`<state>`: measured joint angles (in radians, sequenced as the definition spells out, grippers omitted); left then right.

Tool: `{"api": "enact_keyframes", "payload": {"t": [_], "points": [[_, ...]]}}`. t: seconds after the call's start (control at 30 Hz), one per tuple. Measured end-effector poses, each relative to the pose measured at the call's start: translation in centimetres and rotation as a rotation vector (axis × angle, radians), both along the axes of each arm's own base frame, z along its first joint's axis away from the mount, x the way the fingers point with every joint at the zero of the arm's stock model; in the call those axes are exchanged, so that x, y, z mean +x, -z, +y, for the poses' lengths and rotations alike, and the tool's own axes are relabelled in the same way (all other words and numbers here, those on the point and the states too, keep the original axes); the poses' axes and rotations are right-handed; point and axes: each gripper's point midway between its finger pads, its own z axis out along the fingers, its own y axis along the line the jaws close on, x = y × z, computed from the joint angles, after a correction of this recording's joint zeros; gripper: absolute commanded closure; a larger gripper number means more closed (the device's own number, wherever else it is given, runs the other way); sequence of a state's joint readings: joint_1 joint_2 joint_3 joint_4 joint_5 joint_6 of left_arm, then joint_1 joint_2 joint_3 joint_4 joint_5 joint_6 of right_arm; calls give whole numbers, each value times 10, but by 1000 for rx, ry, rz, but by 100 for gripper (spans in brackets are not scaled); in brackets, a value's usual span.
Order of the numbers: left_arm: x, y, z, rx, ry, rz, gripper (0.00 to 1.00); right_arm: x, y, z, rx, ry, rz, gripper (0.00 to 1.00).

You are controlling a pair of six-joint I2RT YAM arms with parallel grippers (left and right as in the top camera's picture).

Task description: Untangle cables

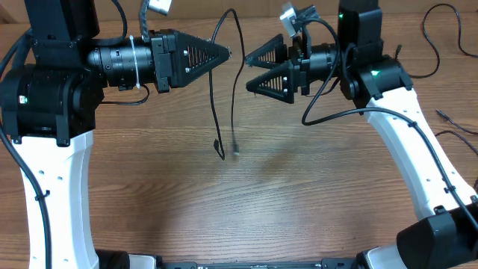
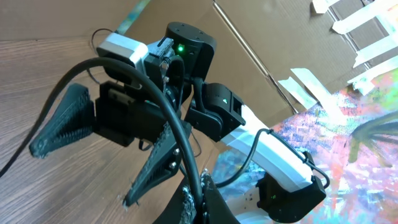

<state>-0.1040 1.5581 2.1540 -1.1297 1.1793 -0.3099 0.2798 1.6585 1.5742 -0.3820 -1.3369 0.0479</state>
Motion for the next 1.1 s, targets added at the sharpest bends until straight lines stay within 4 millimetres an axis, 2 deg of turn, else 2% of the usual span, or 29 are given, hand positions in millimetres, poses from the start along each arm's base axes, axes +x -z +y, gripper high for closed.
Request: {"api": "enact_keyframes", "payload": {"t": [0.13,0.27,0.33,0.4,0.6,0.7,1.0,1.1], "points": [[0,0,0,0,0,0,96,-6,-2,9,7,-27,-17,4],[0,0,0,-2,3,1,96,-10,-5,15,14,-45,-40,16],[0,0,0,-2,4,1,96,-12,-6,17,19,-53,-48,13],[-1,0,0,-4,7,1,96,-12,-6,17,19,-54,-48,1],[-2,-1,-1,-9,15,2,96,-1,0,14,-10,10,-32,0],[-2,-1,-1,-9,16,2,96,13,2,6,-26,75,-37,0],[1,0,0,1,-2,1,96,58,6,-44,-53,276,-25,0],[0,0,0,1,-1,1,96,68,6,-53,-61,329,-42,0]]}}
